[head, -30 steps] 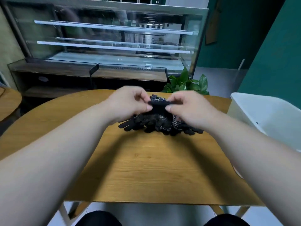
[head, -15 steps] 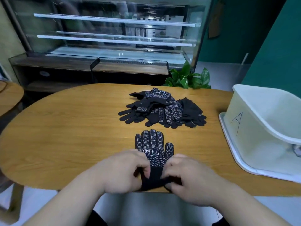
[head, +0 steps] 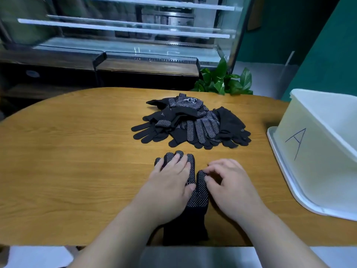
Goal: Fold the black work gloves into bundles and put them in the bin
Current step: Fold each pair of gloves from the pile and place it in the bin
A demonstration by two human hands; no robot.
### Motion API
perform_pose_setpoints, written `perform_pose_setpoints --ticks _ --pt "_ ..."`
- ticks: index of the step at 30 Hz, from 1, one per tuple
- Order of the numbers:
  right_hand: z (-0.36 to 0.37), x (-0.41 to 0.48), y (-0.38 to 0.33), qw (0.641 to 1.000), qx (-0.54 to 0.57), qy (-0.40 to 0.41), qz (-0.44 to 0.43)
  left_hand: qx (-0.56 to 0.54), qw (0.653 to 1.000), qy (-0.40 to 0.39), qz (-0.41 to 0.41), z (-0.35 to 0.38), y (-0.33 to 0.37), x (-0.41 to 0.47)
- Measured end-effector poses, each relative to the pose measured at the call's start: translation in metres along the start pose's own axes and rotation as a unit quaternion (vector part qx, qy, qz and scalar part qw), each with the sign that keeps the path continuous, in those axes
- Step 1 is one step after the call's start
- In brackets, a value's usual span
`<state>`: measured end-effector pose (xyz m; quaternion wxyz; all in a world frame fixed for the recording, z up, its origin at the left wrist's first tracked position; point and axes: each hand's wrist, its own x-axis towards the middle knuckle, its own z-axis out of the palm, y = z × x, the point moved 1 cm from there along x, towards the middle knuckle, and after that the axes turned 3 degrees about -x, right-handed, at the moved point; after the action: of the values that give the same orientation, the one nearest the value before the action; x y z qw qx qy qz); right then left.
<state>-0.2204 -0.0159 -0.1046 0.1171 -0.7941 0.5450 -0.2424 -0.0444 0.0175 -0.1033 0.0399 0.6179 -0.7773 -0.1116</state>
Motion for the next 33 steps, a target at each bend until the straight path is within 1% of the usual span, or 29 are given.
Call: perform_pose_setpoints --ticks 3,6,9,13,14,16,18,26,33 --pt "0.001 0.000 -0.001 0.999 -0.041 -0.011 0.016 0.025 1.000 -0.005 0.011 0.003 -0.003 0.000" --pt "0.001 0.001 -0.001 0.998 -0.050 -0.023 0.022 0.042 0.999 0.004 0.015 0.006 -0.006 0.001" --pt "0.000 0.001 -0.002 0.998 -0.046 -0.028 0.023 0.051 0.999 0.007 0.015 0.007 -0.005 0.000" --pt "-0.002 0.000 -0.003 1.000 -0.013 -0.012 0.023 0.033 0.998 0.038 0.045 0.004 -0.004 -0.001" --pt "-0.002 -0.001 -0.003 1.000 -0.012 -0.016 0.024 0.036 0.998 0.031 0.052 0.003 -0.002 -0.001" --pt "-0.002 -0.001 -0.004 0.999 -0.023 -0.030 0.022 0.041 0.998 -0.015 0.050 0.003 -0.001 -0.002" --pt "-0.002 -0.001 -0.004 0.998 -0.041 -0.041 0.018 0.048 0.997 -0.037 0.050 0.001 0.000 -0.001" --pt "-0.002 -0.002 -0.005 0.998 -0.044 -0.046 0.009 0.057 0.992 -0.081 0.081 0.001 -0.001 -0.009" --pt "-0.005 -0.005 -0.006 0.999 -0.024 -0.042 0.000 0.063 0.991 -0.097 0.074 0.002 0.002 -0.010"
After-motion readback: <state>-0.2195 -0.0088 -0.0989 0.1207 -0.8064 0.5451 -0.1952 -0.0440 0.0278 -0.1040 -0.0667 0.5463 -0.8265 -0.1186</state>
